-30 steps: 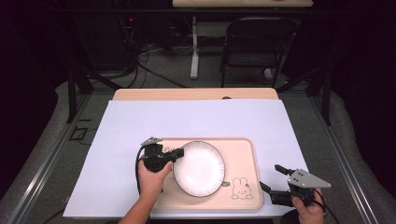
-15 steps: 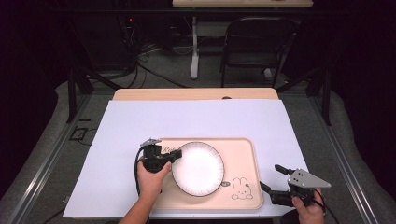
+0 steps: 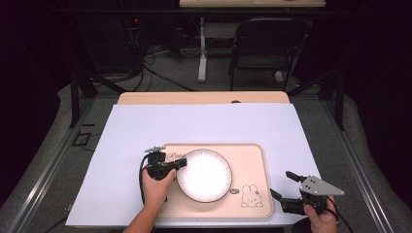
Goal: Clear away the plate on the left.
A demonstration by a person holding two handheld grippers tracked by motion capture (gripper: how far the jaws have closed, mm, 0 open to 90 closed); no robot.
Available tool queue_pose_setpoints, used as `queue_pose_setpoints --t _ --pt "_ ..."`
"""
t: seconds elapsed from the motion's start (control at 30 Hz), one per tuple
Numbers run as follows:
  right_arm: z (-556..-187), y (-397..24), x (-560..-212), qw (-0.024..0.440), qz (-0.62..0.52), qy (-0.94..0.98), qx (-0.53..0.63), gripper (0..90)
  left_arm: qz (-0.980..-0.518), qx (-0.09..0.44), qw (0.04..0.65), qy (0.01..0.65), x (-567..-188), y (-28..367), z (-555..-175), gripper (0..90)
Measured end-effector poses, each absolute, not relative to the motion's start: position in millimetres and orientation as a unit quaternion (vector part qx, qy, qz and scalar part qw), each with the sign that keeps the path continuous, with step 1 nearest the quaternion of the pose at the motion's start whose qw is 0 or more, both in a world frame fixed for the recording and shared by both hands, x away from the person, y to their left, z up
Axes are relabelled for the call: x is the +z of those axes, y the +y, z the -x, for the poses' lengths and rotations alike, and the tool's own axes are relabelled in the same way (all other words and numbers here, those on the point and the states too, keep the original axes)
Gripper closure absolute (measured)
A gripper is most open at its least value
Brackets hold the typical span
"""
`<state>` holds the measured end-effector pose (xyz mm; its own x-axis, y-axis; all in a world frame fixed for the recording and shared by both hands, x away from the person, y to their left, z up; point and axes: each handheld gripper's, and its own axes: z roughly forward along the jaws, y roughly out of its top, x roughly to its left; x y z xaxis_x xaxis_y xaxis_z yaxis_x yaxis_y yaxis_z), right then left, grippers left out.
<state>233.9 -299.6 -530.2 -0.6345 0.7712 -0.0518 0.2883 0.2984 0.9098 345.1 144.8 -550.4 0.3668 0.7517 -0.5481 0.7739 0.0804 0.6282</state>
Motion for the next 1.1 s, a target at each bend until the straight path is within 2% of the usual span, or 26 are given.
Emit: queue_pose_setpoints --t 0.4,0.9,1.1 --pt "-234 -299 -530 0.251 -0.346 0.766 0.480 17.5 -0.676 -0.028 0.448 0.585 -566 147 -349 81.1" --pt "-234 -299 -530 0.250 -0.346 0.766 0.480 17.5 -0.673 -0.027 0.453 0.583 -565 147 -349 77.8" --pt "-234 -300 -530 0.251 -0.346 0.766 0.481 17.4 -0.675 -0.021 0.461 0.575 -563 147 -349 70.1"
